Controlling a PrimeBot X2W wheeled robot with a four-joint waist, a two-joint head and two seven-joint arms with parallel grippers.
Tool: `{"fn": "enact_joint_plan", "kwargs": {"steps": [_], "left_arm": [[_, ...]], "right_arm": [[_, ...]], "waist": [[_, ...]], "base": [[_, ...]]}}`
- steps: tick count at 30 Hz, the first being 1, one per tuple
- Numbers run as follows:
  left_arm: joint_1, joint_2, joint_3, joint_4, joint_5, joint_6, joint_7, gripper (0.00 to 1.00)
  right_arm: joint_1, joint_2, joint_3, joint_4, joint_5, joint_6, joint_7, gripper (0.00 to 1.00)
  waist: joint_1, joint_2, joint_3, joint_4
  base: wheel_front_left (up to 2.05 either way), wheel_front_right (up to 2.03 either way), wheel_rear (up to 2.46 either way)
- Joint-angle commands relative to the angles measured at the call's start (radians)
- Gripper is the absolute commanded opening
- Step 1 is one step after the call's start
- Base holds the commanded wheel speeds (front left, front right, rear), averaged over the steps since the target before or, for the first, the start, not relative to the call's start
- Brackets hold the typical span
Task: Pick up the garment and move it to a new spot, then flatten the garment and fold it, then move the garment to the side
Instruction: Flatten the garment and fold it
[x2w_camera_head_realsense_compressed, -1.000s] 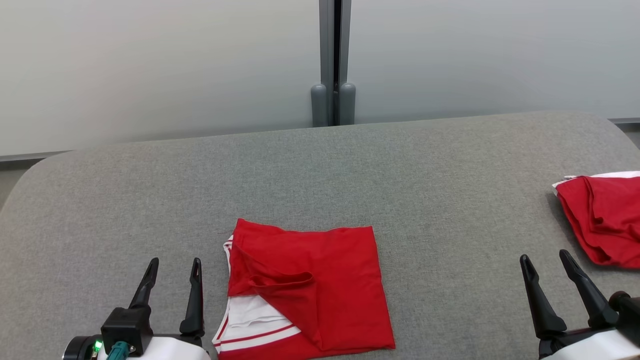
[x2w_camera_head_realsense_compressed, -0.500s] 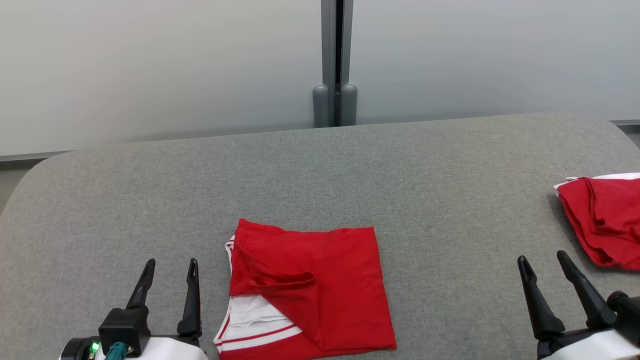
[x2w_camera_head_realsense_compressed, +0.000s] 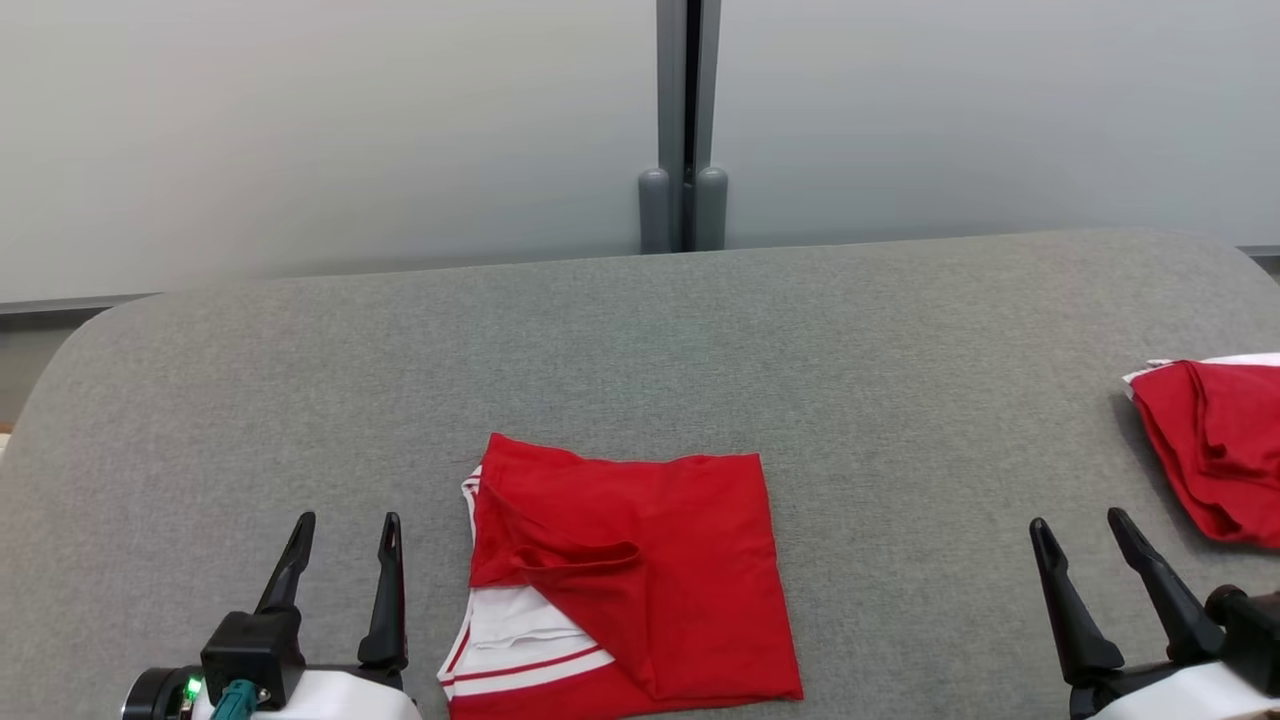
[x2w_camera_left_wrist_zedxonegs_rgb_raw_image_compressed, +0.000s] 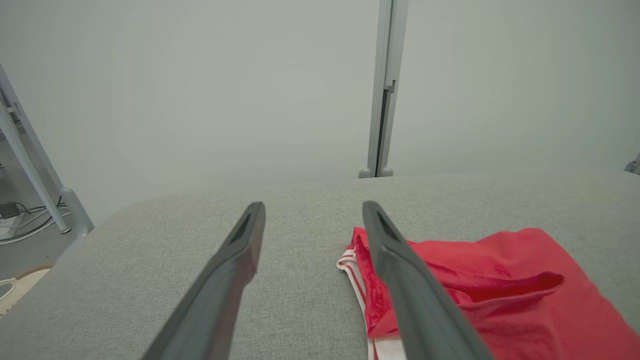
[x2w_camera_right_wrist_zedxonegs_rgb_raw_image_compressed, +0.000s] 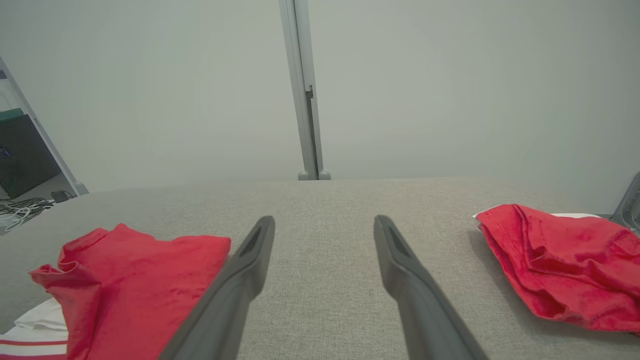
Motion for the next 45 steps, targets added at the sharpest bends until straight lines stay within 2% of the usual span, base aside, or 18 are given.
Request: {"fn": "enact_joint_plan", "kwargs": {"steps": [1, 4, 5, 6, 7, 13, 14, 20, 25, 32, 34, 39, 44, 45], "left_arm": [[-0.016, 0.007, 0.000, -0.006, -0.002, -0.001, -0.007, 1.00], [-0.040, 0.005, -0.004, -0.013, 0.008, -0.003, -0.012, 1.00], [-0.047, 0.003, -0.007, -0.014, 0.009, -0.006, -0.013, 1.00], [-0.056, 0.000, -0.011, -0.014, 0.012, -0.009, -0.014, 1.00], [-0.064, -0.003, -0.014, -0.015, 0.013, -0.007, -0.016, 1.00], [-0.123, -0.033, -0.032, -0.001, 0.018, -0.018, -0.030, 1.00], [-0.123, -0.033, -0.032, -0.001, 0.018, -0.018, -0.030, 1.00], [-0.161, -0.056, -0.043, 0.029, 0.019, -0.035, -0.042, 1.00], [-0.178, -0.067, -0.041, 0.044, 0.024, -0.044, -0.047, 1.00], [-0.179, -0.074, -0.029, 0.055, 0.031, -0.052, -0.049, 1.00], [-0.181, -0.076, -0.028, 0.055, 0.033, -0.053, -0.049, 1.00], [-0.171, -0.079, -0.019, 0.047, 0.041, -0.055, -0.049, 1.00], [-0.164, -0.074, -0.005, 0.040, 0.049, -0.057, -0.049, 1.00], [-0.161, -0.072, -0.003, 0.041, 0.050, -0.058, -0.049, 1.00]], "right_arm": [[-0.002, -0.006, 0.006, 0.010, 0.005, 0.000, 0.008, 1.00], [-0.028, -0.002, 0.026, 0.037, 0.014, 0.000, 0.004, 1.00], [-0.037, -0.003, 0.040, 0.053, 0.018, 0.000, 0.007, 0.42], [-0.050, 0.002, 0.052, 0.069, 0.026, 0.000, 0.000, 0.16], [-0.066, 0.004, 0.070, 0.091, 0.031, 0.000, -0.004, 0.00], [-0.202, 0.044, 0.206, 0.280, 0.083, 0.000, -0.036, 0.00], [-0.202, 0.044, 0.206, 0.280, 0.083, 0.000, -0.036, 0.00], [-0.357, 0.106, 0.348, 0.512, 0.140, 0.000, -0.097, 0.00], [-0.453, 0.140, 0.474, 0.658, 0.198, 0.000, -0.133, 0.00], [-0.515, 0.164, 0.760, 0.691, 0.312, 0.000, -0.138, 0.00], [-0.533, 0.165, 0.813, 0.694, 0.341, 0.000, -0.154, 0.00], [-0.584, 0.146, 0.845, 0.703, 0.386, 0.000, -0.224, 0.00], [-0.605, 0.086, 0.749, 0.661, 0.377, 0.000, -0.262, 0.00], [-0.598, 0.072, 0.718, 0.647, 0.367, 0.000, -0.265, 0.33]], "waist": [[0.0000, -0.0001, 0.005, 0.013], [0.0000, -0.0001, 0.025, 0.044], [0.0000, -0.0001, 0.033, 0.058], [0.0000, -0.0001, 0.042, 0.075], [0.0000, -0.0001, 0.051, 0.090], [0.0000, -0.0001, 0.106, 0.186], [0.0000, -0.0001, 0.106, 0.186], [0.0000, -0.0001, 0.134, 0.250], [0.0000, -0.0001, 0.142, 0.268], [0.0000, -0.0001, 0.137, 0.259], [0.0000, -0.0001, 0.135, 0.250], [0.0000, -0.0001, 0.131, 0.210], [0.0000, -0.0001, 0.119, 0.157], [0.0000, -0.0001, 0.115, 0.146]], "base": [[0.00, 0.00, 0.00], [0.00, 0.00, 0.00], [0.00, 0.00, 0.00], [0.00, 0.00, 0.00], [0.00, 0.00, 0.00], [0.00, 0.00, 0.00], [0.00, 0.00, 0.00], [0.00, 0.00, 0.00], [0.00, 0.00, 0.00], [0.00, 0.00, 0.00], [0.00, 0.00, 0.00], [0.00, 0.00, 0.00], [0.00, 0.00, 0.00], [0.00, 0.00, 0.00]]}}
